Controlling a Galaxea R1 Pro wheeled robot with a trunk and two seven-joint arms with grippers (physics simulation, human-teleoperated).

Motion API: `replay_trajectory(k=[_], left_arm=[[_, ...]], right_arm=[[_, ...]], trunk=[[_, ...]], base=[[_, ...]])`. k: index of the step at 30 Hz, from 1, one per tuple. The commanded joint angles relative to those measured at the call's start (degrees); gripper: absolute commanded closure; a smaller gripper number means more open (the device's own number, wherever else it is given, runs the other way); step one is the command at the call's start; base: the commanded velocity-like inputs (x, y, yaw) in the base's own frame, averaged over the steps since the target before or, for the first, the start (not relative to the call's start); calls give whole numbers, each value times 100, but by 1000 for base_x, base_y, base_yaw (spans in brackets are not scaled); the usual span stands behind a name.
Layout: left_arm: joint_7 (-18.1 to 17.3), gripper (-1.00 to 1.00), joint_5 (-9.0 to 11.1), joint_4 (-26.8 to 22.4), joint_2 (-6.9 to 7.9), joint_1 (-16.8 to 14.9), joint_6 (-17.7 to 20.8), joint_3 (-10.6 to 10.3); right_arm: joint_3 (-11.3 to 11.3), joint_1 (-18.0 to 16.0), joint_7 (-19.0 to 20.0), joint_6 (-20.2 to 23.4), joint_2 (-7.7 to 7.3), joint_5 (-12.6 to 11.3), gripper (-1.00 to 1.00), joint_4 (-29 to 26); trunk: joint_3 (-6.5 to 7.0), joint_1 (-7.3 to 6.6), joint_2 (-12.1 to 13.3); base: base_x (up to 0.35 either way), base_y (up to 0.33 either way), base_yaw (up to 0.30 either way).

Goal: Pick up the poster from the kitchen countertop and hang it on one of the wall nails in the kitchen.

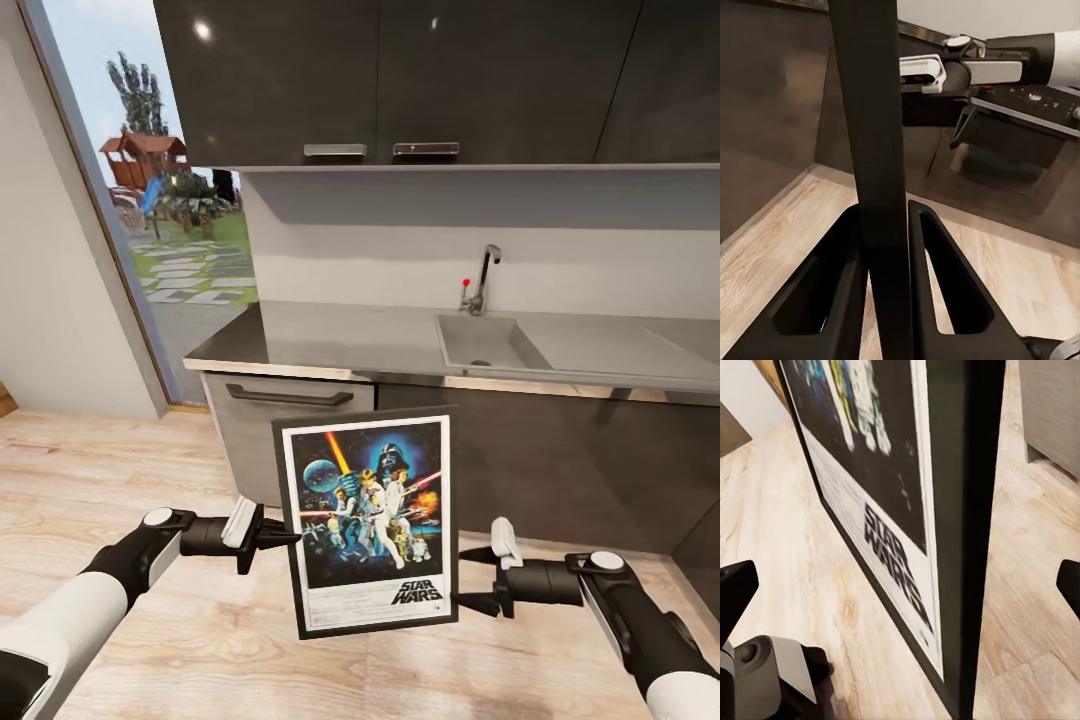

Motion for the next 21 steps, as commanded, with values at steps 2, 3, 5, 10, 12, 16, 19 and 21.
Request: replay_trajectory(k=[2, 3, 5, 10, 12, 16, 19, 21], left_arm=[[0, 100, 60, 3, 5, -7, -79, -46], [0, 100, 60, 3, 2, -7, -80, -46], [0, 100, 60, 3, -1, -7, -81, -46], [0, 100, 60, 3, -9, -7, -78, -46], [0, 100, 60, 3, -10, -7, -77, -46], [0, 100, 60, 3, -18, -7, -75, -46], [0, 100, 60, 3, -20, -7, -76, -46], [0, 100, 60, 3, -20, -7, -75, -46]], right_arm=[[-15, -94, 33, 50, 5, 27, -100, 178], [-14, -161, 33, -3, 5, 24, -100, 298], [-13, -232, 36, -150, 5, 23, -100, 452], [-12, -299, 41, -339, 9, 23, -100, 621], [-12, -305, 41, -358, 11, 22, -100, 638], [-12, -312, 42, -373, 14, 22, -100, 648], [-12, -314, 42, -376, 14, 20, -100, 653], [-12, -314, 42, -381, 14, 19, -100, 654]], trunk=[[-6, 0, -3], [-6, 0, -3], [-6, 0, -3], [-6, 0, -3], [-6, 0, -3], [-6, 0, -3], [-6, 0, -3], [-6, 0, -3]], base=[[0, 0, 0], [0, 0, 0], [0, 0, 0], [0, 0, 0], [0, 0, 0], [0, 0, 0], [0, 0, 0], [0, 0, 0]])
